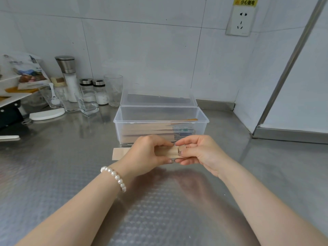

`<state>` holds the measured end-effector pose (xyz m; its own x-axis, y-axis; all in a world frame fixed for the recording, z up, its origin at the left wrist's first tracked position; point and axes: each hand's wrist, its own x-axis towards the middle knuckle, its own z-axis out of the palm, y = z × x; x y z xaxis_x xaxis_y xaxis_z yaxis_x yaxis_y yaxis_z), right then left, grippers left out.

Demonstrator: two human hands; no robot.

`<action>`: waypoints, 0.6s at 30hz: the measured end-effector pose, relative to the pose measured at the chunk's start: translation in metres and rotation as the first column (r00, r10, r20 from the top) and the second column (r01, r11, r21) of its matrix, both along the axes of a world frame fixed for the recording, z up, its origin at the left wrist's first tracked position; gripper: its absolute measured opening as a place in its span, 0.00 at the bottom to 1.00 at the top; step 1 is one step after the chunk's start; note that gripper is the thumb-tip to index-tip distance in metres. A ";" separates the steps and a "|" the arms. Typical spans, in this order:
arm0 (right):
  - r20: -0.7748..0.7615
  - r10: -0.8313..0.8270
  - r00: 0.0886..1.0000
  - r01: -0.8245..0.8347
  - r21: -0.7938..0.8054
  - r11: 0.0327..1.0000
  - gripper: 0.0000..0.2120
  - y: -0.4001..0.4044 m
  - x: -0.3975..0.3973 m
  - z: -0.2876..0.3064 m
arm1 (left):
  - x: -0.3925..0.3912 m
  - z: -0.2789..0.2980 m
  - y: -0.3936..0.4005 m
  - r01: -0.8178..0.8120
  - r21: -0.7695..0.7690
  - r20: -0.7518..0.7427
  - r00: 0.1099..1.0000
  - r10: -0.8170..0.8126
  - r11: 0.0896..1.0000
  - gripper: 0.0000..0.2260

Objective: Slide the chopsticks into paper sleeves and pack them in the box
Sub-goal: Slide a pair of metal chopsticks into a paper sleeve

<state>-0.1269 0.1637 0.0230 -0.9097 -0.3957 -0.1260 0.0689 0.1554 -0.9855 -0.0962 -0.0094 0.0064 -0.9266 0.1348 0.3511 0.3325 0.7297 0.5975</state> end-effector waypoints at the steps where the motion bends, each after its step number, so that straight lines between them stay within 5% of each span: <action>1: -0.016 0.000 1.000 0.001 0.015 1.000 0.10 -0.001 0.000 -0.001 | 0.000 0.000 0.001 0.009 0.003 0.003 1.000 -0.009 1.000 0.19; 7: -0.204 -0.106 0.973 0.129 0.104 0.986 0.09 0.005 -0.012 -0.007 | -0.001 0.001 -0.003 -0.056 -0.017 0.009 0.998 0.057 0.998 0.18; 9: -0.474 -0.161 0.866 0.328 0.293 0.898 0.11 0.013 -0.025 -0.015 | -0.003 0.001 -0.007 -0.107 -0.024 0.009 0.994 0.107 0.994 0.16; 11: -0.604 -0.039 0.796 0.419 0.504 0.755 0.12 0.018 -0.035 -0.023 | -0.004 0.001 -0.009 -0.135 -0.041 0.014 0.991 0.136 0.990 0.15; 15: -0.528 0.150 0.836 0.330 0.702 0.632 0.14 0.016 -0.037 -0.034 | -0.005 -0.001 -0.011 -0.155 -0.055 0.026 0.987 0.157 0.986 0.15; 18: -0.564 0.157 0.811 0.347 0.679 0.647 0.11 0.014 -0.036 -0.033 | -0.005 -0.001 -0.012 -0.154 -0.052 0.030 0.987 0.156 0.987 0.15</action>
